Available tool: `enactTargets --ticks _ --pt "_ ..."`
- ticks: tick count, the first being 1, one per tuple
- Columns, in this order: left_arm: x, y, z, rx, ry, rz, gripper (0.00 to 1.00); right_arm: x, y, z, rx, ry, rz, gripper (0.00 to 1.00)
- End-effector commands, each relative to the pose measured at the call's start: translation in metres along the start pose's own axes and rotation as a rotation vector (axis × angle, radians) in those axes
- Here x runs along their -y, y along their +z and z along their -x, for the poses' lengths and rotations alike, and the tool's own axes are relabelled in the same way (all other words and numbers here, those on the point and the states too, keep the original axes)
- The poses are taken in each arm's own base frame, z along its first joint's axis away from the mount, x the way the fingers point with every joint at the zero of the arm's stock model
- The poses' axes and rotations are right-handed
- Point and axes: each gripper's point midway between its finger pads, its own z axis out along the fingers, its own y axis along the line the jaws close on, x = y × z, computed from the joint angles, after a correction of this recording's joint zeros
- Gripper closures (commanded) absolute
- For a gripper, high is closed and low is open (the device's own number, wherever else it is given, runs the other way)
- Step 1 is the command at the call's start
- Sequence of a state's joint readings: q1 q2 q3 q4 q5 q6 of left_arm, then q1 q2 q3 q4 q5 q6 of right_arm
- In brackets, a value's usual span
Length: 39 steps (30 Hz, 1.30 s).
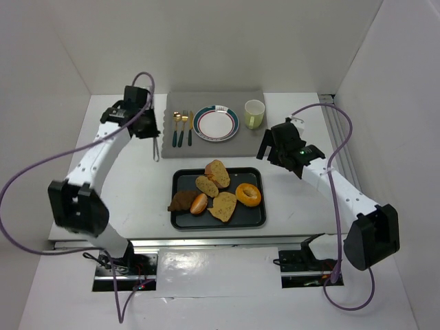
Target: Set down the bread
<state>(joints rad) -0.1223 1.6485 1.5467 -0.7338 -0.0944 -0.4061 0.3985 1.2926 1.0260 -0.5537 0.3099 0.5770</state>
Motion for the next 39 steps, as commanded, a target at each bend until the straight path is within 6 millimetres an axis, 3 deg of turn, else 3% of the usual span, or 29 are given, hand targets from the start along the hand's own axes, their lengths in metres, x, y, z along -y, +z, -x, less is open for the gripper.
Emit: enactTargets --ticks 1,3,5,7,12,17,24,35,39 --pt "0.045 -0.043 -0.045 -0.057 0.146 -0.142 0.73 -0.003 -0.010 0.016 0.057 0.016 0.031 0.00" --pt "0.064 -0.062 -0.072 -0.090 0.209 -0.169 0.66 -0.006 -0.012 0.020 0.065 0.019 0.037 0.00" --pt "0.076 -0.073 -0.085 -0.097 0.240 -0.200 0.62 -0.005 -0.012 0.020 0.065 0.010 0.036 0.00" --pt "0.089 -0.084 -0.102 -0.122 0.279 -0.236 0.50 -0.007 -0.013 0.023 0.072 0.012 0.041 0.00" --pt "0.108 -0.096 -0.124 -0.189 0.373 -0.357 0.47 -0.007 -0.014 0.020 0.058 0.009 0.046 0.00" --pt "0.109 -0.096 -0.130 -0.210 0.393 -0.381 0.41 -0.009 -0.019 0.025 0.080 0.017 0.061 0.00" --pt "0.115 -0.090 -0.134 -0.248 0.376 -0.417 0.33 -0.010 -0.015 0.018 0.054 0.011 0.066 0.00" --pt "0.115 -0.070 -0.159 -0.371 0.346 -0.462 0.34 -0.012 -0.011 0.019 0.053 0.010 0.065 0.00" --pt "0.116 -0.072 -0.157 -0.373 0.336 -0.479 0.48 -0.012 -0.009 0.018 0.053 0.010 0.065 0.00"
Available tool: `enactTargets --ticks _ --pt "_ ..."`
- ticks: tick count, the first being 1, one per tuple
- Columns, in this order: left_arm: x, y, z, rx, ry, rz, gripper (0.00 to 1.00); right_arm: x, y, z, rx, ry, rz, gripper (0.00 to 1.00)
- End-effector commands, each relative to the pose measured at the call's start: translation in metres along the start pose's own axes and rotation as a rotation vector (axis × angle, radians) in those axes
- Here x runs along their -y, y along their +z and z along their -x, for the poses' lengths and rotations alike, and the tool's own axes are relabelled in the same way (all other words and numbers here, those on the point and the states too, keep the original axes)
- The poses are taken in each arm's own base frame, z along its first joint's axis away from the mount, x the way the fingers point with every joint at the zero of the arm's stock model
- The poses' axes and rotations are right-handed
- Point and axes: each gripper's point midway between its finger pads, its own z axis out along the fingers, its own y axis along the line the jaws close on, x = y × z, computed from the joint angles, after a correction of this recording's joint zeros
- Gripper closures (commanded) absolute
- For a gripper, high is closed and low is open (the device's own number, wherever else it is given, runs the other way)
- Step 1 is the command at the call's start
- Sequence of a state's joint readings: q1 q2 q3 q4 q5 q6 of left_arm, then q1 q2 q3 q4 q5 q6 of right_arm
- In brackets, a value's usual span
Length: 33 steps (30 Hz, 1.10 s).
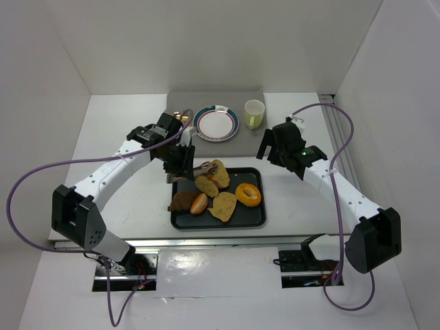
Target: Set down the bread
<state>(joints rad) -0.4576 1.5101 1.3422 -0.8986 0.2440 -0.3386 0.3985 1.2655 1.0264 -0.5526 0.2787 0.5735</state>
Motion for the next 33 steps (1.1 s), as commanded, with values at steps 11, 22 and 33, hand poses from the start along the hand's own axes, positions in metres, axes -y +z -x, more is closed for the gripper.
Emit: enactTargets --ticks 11,22,33 --pt "0.021 -0.078 0.051 0.218 0.030 -0.078 0.77 -0.008 -0.001 0.014 0.043 0.004 0.032 0.00" --pt "-0.007 -0.037 0.177 0.439 -0.132 -0.069 0.76 -0.008 -0.001 0.014 0.043 0.013 0.032 0.00" --pt "-0.033 0.021 0.223 0.412 -0.228 -0.057 0.35 -0.007 -0.006 0.014 0.043 0.032 0.032 0.00"
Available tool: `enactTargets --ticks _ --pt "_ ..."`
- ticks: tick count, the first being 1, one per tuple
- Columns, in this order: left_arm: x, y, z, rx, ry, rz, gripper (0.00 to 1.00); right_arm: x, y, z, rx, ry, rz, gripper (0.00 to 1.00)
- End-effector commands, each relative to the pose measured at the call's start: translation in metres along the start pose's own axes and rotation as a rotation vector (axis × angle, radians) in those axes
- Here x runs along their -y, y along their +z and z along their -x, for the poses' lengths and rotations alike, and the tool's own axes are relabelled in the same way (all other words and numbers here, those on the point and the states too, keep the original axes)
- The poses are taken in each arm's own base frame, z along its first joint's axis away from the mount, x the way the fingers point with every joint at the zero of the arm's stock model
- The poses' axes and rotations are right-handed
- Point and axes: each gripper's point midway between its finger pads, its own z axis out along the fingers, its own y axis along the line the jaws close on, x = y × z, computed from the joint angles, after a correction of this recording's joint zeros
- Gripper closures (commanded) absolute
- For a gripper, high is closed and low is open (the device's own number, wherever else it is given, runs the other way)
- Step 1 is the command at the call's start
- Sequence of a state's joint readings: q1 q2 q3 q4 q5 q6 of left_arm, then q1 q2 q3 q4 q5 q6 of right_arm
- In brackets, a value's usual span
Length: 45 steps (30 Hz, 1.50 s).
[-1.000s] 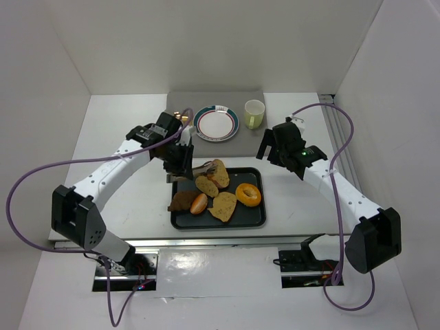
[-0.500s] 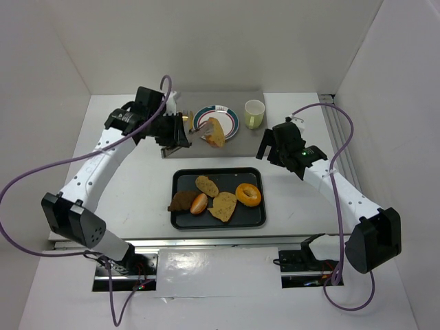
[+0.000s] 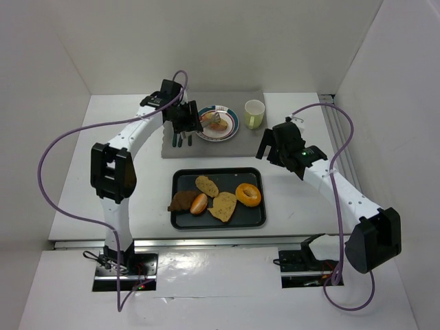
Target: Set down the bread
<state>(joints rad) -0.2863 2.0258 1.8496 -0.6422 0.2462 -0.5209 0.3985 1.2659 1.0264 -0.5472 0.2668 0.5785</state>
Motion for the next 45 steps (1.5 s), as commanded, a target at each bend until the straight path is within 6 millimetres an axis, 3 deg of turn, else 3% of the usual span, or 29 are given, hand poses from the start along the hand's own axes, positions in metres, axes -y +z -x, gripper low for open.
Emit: enactTargets --ticks 1,3,4,7,8,10,11,14,16,20,22,26,32,38,45 --pt "0.026 -0.033 0.035 0.127 0.019 -0.052 0.34 -0.004 -0.006 0.014 0.046 0.025 0.020 0.00" --pt "0.028 -0.045 0.035 0.163 0.041 -0.027 0.34 -0.002 -0.005 0.011 0.039 0.023 0.015 0.00" --pt "0.038 -0.062 0.037 0.199 0.069 -0.034 0.34 -0.003 -0.007 0.013 0.046 0.025 0.020 0.00" --pt "0.035 -0.085 0.029 0.216 0.079 0.011 0.34 -0.003 -0.007 0.013 0.046 0.025 0.020 0.00" --pt "0.036 -0.103 0.025 0.238 0.081 0.014 0.35 -0.003 -0.007 0.013 0.046 0.025 0.020 0.00" --pt "0.030 -0.121 0.012 0.235 0.087 0.043 0.35 -0.002 -0.010 0.013 0.047 0.026 0.021 0.00" --pt "0.028 -0.138 -0.001 0.237 0.096 0.042 0.36 -0.002 -0.010 0.013 0.047 0.026 0.021 0.00" --pt "0.019 -0.153 -0.037 0.178 0.115 0.055 0.36 -0.004 -0.013 0.017 0.062 0.030 0.031 0.00" --pt "0.016 -0.159 -0.074 0.114 0.141 0.050 0.36 -0.004 -0.013 0.017 0.062 0.030 0.031 0.00" --pt "0.008 -0.161 -0.144 -0.078 0.175 0.045 0.35 -0.007 -0.010 0.011 0.047 0.022 0.042 0.00" --pt "0.007 -0.162 -0.165 -0.140 0.162 0.022 0.35 -0.010 -0.010 0.012 0.050 0.024 0.055 0.00" --pt "0.026 -0.168 -0.197 -0.208 0.098 -0.025 0.35 -0.015 -0.005 0.010 0.027 0.020 0.065 0.00" --pt "0.022 -0.163 -0.225 -0.195 -0.067 0.097 0.35 -0.025 -0.009 0.016 0.042 0.020 0.097 0.00" --pt "0.030 -0.148 -0.223 -0.149 -0.127 0.117 0.35 -0.028 -0.013 0.016 0.047 0.007 0.108 0.00" --pt "0.032 -0.123 -0.238 -0.195 -0.111 0.194 0.35 -0.023 -0.013 0.009 0.039 0.005 0.103 0.00"
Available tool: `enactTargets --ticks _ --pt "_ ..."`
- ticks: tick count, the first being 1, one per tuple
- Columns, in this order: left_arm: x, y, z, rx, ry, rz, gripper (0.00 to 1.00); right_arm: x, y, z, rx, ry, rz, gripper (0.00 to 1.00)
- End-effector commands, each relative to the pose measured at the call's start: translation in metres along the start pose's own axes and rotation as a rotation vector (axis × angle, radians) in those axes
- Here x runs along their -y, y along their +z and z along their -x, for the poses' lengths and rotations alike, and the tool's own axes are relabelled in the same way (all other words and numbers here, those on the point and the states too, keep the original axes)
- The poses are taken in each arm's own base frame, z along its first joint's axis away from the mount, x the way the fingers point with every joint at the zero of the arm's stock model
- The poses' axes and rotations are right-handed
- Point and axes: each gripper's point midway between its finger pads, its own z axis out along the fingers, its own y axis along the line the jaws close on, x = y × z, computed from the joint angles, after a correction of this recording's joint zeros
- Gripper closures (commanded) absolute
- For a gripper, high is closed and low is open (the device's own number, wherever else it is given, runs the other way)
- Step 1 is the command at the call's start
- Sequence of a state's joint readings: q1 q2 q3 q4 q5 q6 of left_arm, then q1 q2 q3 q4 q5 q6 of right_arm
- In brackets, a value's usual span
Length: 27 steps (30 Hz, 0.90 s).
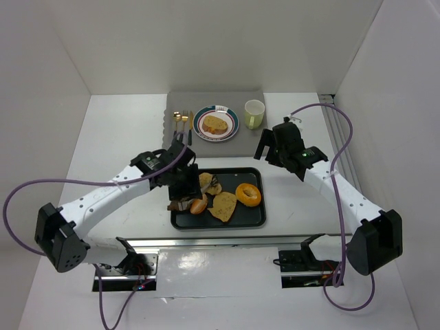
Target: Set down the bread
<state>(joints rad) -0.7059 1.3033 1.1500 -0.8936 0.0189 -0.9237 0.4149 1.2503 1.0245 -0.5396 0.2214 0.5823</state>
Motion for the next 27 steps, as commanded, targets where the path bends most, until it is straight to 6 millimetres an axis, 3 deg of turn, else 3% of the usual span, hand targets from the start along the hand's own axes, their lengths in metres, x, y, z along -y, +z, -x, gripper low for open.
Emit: enactTargets --ticks 1,11,20,25,27 --pt "0.010 0.011 0.006 0.031 -0.015 0.030 0.35 -0.010 -0.007 0.013 0.053 0.005 0.043 0.00" --pt "0.041 0.021 0.006 0.017 0.053 -0.009 0.34 -0.010 -0.003 0.009 0.041 0.003 0.045 0.00" --pt "0.042 0.015 0.005 0.010 0.063 -0.017 0.35 -0.011 0.000 0.009 0.041 0.003 0.045 0.00" --pt "0.049 0.010 0.008 0.017 0.063 -0.041 0.53 -0.012 0.002 0.006 0.028 0.001 0.048 0.00" --pt "0.054 -0.003 0.012 0.040 0.073 -0.070 0.72 -0.012 0.002 0.006 0.028 0.010 0.048 0.00"
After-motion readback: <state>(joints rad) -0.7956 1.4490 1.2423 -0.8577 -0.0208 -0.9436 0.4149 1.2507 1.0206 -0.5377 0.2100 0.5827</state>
